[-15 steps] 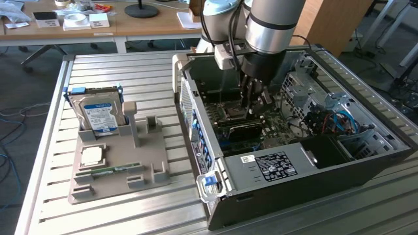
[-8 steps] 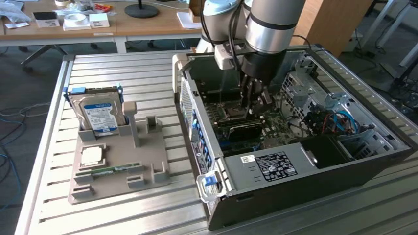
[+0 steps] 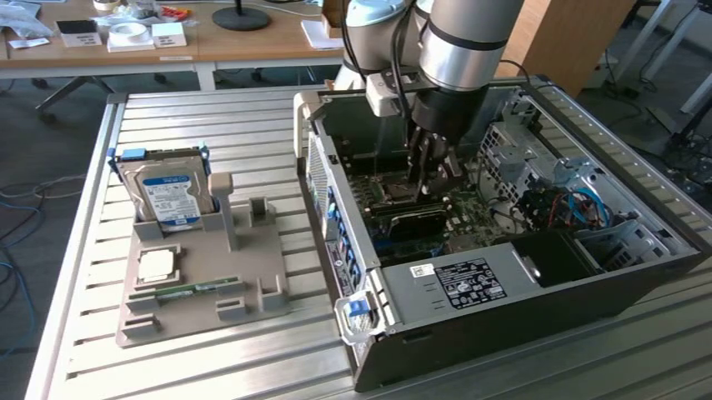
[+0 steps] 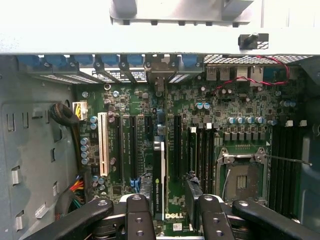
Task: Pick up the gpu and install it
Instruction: 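Press down on the gpu until it lock into place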
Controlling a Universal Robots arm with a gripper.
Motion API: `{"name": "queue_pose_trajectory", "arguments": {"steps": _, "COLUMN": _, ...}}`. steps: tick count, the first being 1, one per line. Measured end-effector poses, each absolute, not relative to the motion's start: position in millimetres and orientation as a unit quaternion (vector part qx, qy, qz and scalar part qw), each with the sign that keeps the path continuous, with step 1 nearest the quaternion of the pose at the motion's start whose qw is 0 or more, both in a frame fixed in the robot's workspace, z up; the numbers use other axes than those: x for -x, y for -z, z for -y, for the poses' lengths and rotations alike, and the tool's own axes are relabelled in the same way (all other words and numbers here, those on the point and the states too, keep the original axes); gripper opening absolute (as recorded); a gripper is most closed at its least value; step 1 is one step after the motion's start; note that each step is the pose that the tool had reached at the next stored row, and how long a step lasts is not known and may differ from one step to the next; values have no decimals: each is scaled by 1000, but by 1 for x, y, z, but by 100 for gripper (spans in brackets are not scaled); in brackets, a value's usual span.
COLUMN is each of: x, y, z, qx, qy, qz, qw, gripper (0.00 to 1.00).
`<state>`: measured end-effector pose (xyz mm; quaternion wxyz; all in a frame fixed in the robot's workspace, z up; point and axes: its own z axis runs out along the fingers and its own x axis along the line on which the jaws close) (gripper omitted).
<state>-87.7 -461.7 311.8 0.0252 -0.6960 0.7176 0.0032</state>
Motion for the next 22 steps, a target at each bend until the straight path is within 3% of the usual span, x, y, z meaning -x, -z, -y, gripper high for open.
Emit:
{"name": "queue_pose_trajectory", "arguments": {"steps": 11, "x": 88, "y": -312, "z": 462, "qx": 696, "qy": -3, "qz": -718, "qw": 25, "gripper": 39}}
{"name": "queue_pose_trajectory", "arguments": {"steps": 14, "x": 88, "y": -312, "z": 462, "qx": 696, "qy": -3, "qz": -718, "qw": 25, "gripper": 21}}
{"name": "queue_pose_trajectory", "arguments": {"steps": 15, "x": 88, "y": -312, "z": 462, "qx": 696, "qy": -3, "qz": -718, "qw": 25, "gripper": 21}}
{"name": "queue_pose_trajectory", "arguments": {"steps": 17, "x": 88, "y": -312, "z": 462, "qx": 696, "qy": -3, "qz": -718, "qw": 25, "gripper": 11}}
{"name": "queue_pose_trajectory", "arguments": {"steps": 22, "x": 88, "y": -312, "z": 462, "qx": 696, "qy": -3, "qz": -718, "qw": 25, "gripper": 11}}
